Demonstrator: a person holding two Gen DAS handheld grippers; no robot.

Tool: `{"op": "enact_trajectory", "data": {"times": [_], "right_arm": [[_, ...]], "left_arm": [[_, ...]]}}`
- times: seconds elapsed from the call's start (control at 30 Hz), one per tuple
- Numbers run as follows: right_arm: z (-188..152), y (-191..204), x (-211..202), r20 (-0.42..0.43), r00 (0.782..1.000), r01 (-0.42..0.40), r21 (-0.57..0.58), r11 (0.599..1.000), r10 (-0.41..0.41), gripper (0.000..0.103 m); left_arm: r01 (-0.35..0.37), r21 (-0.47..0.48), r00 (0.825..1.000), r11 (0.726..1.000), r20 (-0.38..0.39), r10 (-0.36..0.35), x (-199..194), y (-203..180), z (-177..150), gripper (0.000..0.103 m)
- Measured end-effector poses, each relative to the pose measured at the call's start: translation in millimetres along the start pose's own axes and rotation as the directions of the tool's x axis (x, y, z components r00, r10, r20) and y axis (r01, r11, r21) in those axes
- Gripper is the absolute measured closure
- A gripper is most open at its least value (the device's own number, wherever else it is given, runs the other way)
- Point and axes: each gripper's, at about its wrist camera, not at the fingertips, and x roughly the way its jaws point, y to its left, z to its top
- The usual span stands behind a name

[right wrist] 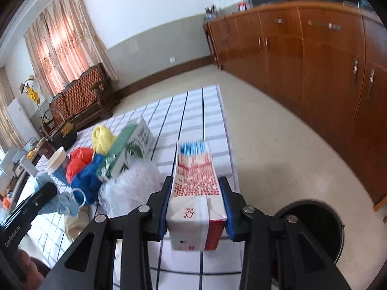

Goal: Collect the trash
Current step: 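Carry the cloth and carton to the bucket and open both tools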

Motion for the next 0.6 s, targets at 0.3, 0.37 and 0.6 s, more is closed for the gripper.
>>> {"op": "enact_trajectory", "data": {"times": [0.3,0.37,0.6], "right_arm": [[-3.2,1.5,15.3,-0.064,0.998,-0.003,-0.007,1.000,0.003,0.042],[-1.3,2.6,19.5,-0.066,0.998,0.005,-0.003,1.000,-0.005,0.042],[0.0,6.8,26.6,-0.074,0.996,0.042,-0.031,0.999,-0.044,0.065]], "left_arm": [[0.017,0.020,0.999,1.000,-0.031,-0.016,4.0,-10.9,-7.4,0.082],[0.016,0.022,0.999,1.000,-0.029,-0.015,2.9,-10.9,-6.8,0.082],[0.028,0.014,0.999,1.000,-0.031,-0.027,2.9,-11.5,-6.5,0.082]]}}
